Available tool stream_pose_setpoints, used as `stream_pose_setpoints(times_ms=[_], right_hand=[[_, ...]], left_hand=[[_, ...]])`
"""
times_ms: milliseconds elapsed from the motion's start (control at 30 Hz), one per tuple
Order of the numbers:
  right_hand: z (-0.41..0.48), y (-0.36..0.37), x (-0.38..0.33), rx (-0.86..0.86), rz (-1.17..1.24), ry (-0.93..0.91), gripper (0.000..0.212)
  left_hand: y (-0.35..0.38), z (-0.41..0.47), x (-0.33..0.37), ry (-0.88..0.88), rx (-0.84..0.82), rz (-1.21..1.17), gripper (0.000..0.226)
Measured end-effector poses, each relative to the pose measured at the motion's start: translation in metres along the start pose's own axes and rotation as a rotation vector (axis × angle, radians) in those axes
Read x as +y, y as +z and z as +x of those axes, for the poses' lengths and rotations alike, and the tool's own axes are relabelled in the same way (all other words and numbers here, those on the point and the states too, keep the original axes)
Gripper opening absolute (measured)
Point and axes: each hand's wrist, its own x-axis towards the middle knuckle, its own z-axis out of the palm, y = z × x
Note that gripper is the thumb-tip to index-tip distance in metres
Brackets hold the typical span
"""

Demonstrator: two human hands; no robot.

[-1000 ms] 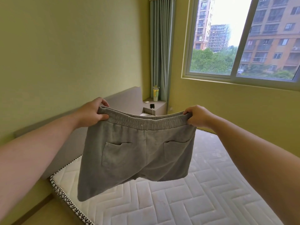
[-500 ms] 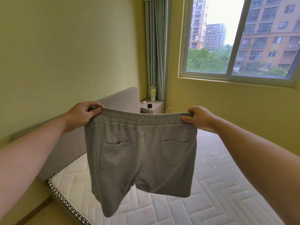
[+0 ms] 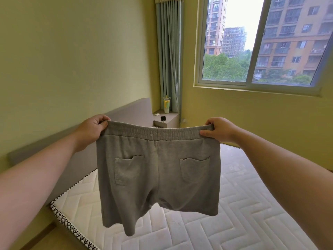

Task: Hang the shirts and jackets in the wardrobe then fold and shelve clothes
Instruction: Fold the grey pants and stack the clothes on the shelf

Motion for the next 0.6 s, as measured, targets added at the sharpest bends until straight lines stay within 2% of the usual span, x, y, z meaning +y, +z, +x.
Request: stream_pose_setpoints(times_ms=[267, 467, 533, 600], right_hand=[[-0.008, -0.005, 0.000, 0.019, 0.018, -0.019, 0.022], [-0.009, -0.009, 0.002, 0.033, -0.018, -0.011, 0.022], [-0.009, -0.010, 0.004, 0.038, -0.020, 0.003, 0.024], [-0.010, -0.011, 0.005, 0.038, -0.031, 0.011, 0.026]], left_hand=[[0.009, 0.000, 0.003, -0.009, 0.025, 0.228, 0.026], [0.015, -0.004, 0.000, -0.039, -0.091, 0.245, 0.019], [0.017, -0.006, 0.001, -0.006, -0.147, 0.342, 0.010], [0.020, -0.008, 0.002, 0.054, -0.179, 0.496, 0.025]])
